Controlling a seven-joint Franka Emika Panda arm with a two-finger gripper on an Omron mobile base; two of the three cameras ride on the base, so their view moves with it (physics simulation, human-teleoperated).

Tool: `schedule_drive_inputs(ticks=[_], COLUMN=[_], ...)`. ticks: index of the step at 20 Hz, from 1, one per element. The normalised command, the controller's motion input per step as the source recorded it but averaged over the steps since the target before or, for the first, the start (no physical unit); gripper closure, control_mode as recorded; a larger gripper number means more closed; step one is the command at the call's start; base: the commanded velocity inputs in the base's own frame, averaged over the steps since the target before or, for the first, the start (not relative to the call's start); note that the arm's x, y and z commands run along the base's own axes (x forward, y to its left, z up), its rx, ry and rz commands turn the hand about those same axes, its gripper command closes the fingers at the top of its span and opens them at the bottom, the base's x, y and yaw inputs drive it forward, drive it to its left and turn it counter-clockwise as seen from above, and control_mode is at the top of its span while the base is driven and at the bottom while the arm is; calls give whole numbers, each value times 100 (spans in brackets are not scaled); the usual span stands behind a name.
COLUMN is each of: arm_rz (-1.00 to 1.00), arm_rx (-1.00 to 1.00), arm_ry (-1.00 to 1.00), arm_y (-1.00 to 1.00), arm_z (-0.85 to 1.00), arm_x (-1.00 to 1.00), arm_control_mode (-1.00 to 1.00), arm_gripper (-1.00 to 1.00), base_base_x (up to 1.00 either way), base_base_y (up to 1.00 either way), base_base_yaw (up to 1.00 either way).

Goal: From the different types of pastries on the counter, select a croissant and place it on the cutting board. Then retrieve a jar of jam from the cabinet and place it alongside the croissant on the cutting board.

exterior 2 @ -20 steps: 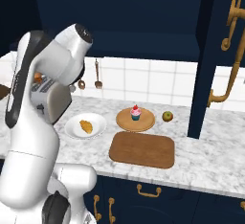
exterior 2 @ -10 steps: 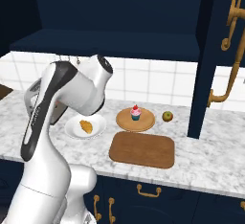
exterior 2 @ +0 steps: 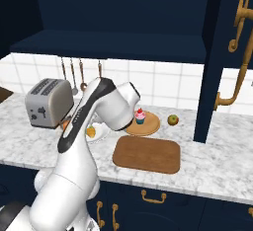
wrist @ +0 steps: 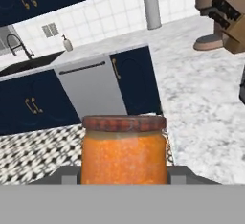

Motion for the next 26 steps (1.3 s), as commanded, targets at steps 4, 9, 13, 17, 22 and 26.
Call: schedule_drive_inputs(ticks=[4, 9, 13, 17, 22, 26], arm_rz=[13, 3, -14, -15, 3, 11], arm_rx=[17, 2, 7, 11, 16, 1], arm_ry=[-3, 0, 7, 10, 2, -2], arm_y=[-77, -12, -8, -38, -75, -66], arm_z=[-57, -60, -16, -16, -10, -9], arm_x=[9, 47, 84, 60, 20, 25], arm_control_mode=[-100, -100, -100, -100, -100, -100], arm_gripper=[100, 100, 100, 100, 100, 100], base_base_x=[0, 0, 0, 0, 0, 0], base_base_y=[0, 0, 0, 0, 0, 0], base_base_yaw=[0, 0, 0, 0, 0, 0])
